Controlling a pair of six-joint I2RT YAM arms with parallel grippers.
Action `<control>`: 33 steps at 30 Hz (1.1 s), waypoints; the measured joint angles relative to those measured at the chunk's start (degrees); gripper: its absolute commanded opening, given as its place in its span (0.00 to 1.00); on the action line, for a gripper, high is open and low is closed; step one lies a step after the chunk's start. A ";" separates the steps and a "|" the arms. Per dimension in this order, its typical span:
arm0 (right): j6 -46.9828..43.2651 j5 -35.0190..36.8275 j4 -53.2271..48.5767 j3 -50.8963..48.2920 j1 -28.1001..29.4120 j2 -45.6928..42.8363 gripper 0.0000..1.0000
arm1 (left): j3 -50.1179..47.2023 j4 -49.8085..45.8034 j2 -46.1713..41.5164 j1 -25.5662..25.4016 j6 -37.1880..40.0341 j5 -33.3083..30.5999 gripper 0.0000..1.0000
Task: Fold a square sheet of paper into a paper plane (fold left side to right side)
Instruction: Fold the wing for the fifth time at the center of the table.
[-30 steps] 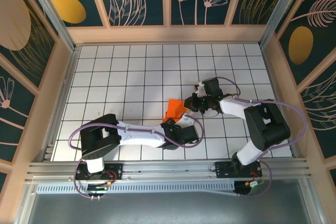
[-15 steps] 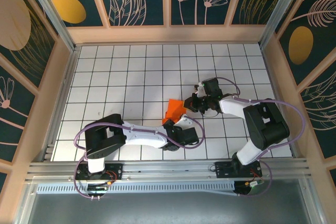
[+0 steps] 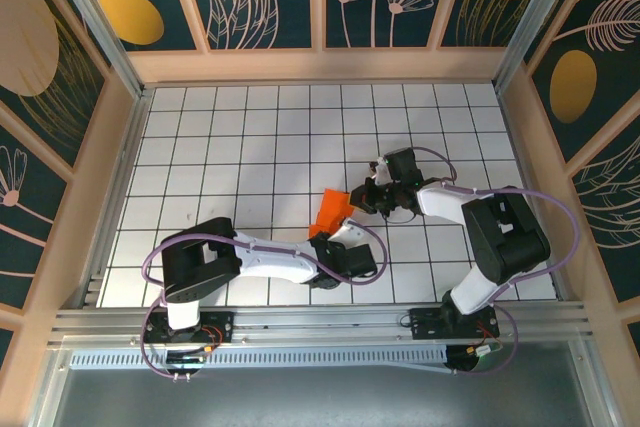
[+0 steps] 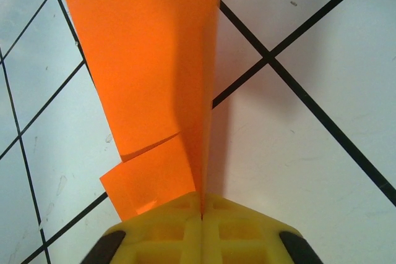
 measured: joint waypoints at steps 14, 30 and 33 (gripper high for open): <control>-6.14 12.46 -7.69 -2.58 -11.15 -20.26 0.53 | -8.28 8.68 -6.82 2.58 -1.68 9.77 0.00; -10.60 9.05 -5.95 -12.57 -9.79 -25.75 0.55 | -24.30 33.14 -19.45 19.12 -12.81 42.97 0.00; -10.60 7.78 -3.89 -13.14 -7.85 -24.96 0.55 | -26.75 37.79 -19.45 21.38 -16.00 47.69 0.00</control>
